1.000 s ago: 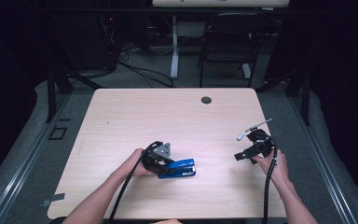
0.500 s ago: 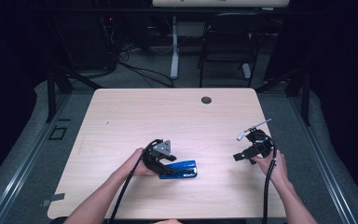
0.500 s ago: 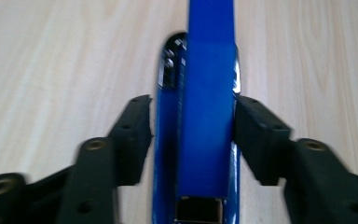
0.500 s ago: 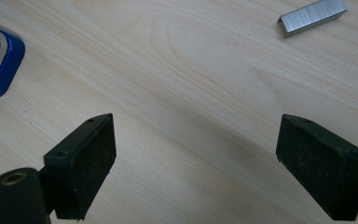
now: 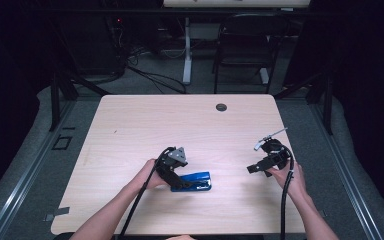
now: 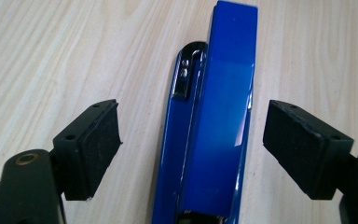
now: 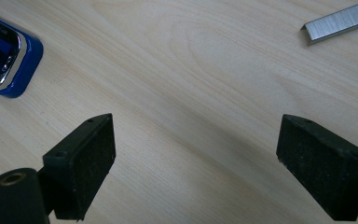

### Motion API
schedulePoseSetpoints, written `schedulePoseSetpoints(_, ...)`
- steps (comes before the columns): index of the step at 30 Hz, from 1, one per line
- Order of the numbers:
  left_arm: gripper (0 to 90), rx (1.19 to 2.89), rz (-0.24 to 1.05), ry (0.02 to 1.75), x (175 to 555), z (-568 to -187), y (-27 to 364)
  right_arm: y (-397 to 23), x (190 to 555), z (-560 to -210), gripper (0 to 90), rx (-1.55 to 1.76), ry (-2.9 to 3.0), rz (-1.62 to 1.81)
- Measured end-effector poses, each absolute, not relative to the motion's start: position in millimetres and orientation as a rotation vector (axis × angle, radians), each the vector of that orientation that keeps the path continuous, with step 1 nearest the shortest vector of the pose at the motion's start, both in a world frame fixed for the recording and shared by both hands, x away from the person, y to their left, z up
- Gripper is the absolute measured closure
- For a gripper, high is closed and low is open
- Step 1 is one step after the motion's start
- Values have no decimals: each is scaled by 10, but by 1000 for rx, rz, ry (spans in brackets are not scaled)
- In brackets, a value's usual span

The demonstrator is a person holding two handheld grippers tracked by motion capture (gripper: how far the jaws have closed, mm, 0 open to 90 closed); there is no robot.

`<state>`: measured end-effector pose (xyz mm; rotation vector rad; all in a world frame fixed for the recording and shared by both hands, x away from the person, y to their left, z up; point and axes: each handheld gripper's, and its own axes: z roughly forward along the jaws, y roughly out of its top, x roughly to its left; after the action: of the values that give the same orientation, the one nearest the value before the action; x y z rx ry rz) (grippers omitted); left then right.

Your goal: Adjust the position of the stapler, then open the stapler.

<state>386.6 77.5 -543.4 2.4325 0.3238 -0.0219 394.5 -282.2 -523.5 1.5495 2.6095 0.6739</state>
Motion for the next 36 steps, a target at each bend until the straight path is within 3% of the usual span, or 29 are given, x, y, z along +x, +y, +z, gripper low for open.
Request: schedulePoseSetpoints(36,117,2507,-35,434,3805,-5412,464,-2556,3870,-5229,95,1474,2677,664)
